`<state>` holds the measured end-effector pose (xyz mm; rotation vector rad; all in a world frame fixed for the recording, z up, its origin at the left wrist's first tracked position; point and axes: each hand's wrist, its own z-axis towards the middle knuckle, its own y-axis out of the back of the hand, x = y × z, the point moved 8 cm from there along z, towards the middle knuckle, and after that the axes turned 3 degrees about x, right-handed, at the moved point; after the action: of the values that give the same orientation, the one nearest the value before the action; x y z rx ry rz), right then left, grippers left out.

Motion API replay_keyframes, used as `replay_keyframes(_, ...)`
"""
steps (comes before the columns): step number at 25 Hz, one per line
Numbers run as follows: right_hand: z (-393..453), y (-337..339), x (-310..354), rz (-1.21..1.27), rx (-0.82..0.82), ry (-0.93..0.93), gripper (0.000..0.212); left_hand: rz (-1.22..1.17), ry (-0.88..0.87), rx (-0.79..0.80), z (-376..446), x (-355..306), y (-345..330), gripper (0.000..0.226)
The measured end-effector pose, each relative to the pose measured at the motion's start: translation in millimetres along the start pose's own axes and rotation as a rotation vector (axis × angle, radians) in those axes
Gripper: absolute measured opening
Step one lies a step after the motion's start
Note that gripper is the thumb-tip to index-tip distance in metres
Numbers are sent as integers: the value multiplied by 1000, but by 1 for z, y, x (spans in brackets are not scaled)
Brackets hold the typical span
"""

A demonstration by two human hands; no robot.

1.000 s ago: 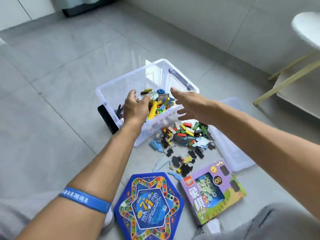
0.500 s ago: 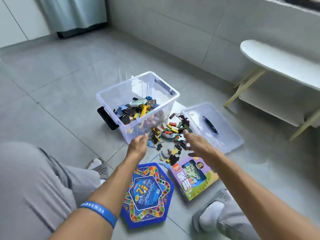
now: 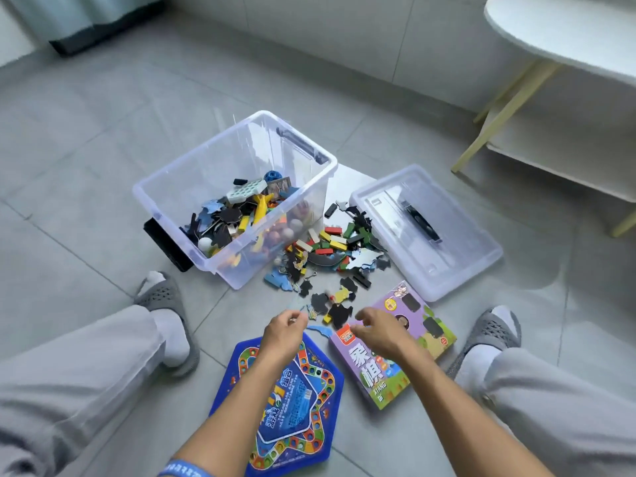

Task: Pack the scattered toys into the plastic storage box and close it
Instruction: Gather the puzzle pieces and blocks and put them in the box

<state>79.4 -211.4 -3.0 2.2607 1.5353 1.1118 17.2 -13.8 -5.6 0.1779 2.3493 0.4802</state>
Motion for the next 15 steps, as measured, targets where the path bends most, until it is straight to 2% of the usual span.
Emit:
replay_keyframes(4, 52, -29, -16, -171, 26, -54, 34, 173, 96, 117, 54, 24, -14, 39)
replay_keyframes(7, 60, -45, -7, -310, 64, 11, 34, 251, 142, 109, 67, 34, -8, 40)
replay_keyframes(10, 82, -39, 12, -286, -41, 85, 33, 318, 161, 90, 87, 37, -6, 40)
replay_keyframes(13, 117, -38, 19, -370, -135, 130, 63, 426, 128, -18, 119, 33, -3, 50)
replay_keyframes(15, 137, -45, 9, -496, -100, 122, 86, 606, 79, -35, 139, 32, -12, 80)
